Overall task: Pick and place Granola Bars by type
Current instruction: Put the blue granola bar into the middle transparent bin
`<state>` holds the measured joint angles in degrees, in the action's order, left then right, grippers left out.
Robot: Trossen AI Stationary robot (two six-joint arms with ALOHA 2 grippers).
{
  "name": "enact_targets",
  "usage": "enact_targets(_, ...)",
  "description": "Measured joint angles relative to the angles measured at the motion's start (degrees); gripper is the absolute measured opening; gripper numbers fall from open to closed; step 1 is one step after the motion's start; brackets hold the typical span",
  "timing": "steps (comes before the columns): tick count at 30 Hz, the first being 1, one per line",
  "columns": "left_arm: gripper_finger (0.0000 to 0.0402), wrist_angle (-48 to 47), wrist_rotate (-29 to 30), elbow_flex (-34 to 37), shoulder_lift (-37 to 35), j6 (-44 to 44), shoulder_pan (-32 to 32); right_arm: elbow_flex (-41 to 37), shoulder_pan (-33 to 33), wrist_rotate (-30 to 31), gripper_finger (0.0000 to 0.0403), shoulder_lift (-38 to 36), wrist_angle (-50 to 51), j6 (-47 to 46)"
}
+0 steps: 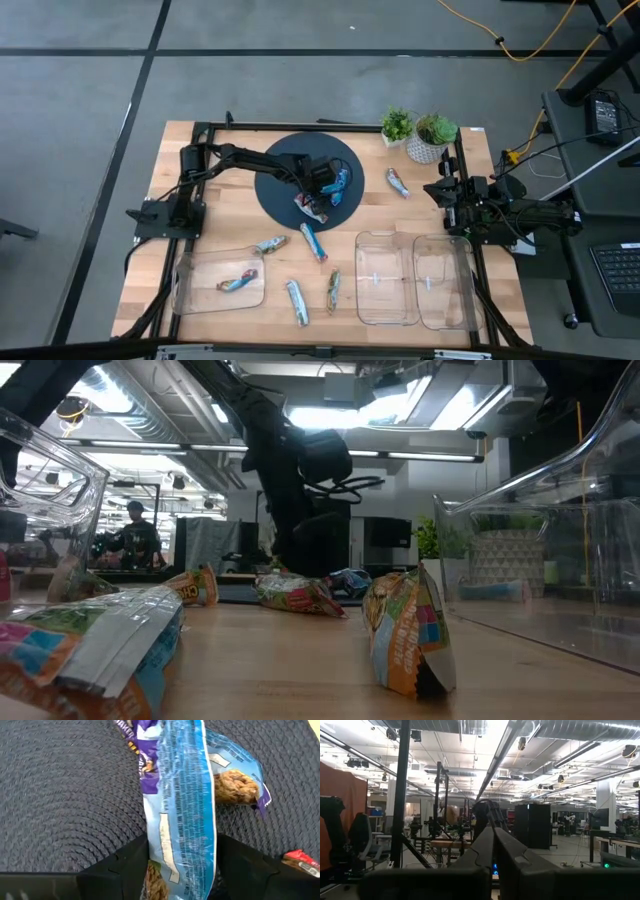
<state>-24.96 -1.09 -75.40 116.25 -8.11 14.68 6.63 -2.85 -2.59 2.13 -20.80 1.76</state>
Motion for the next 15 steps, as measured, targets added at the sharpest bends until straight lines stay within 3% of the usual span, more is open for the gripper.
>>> enact_targets(6, 0.0172, -0.4, 1.5, 0.0, -0.2, -3.1, 0.0, 0.0, 0.0, 0.0, 0.0018, 0.0, 0.0, 0.0)
enact_targets(15, 0.0042, -4.7, 3.1, -5.3, -0.1, -4.1, 0.0, 0.0, 0.0, 0.0, 0.0018, 0.0, 0.0, 0.0)
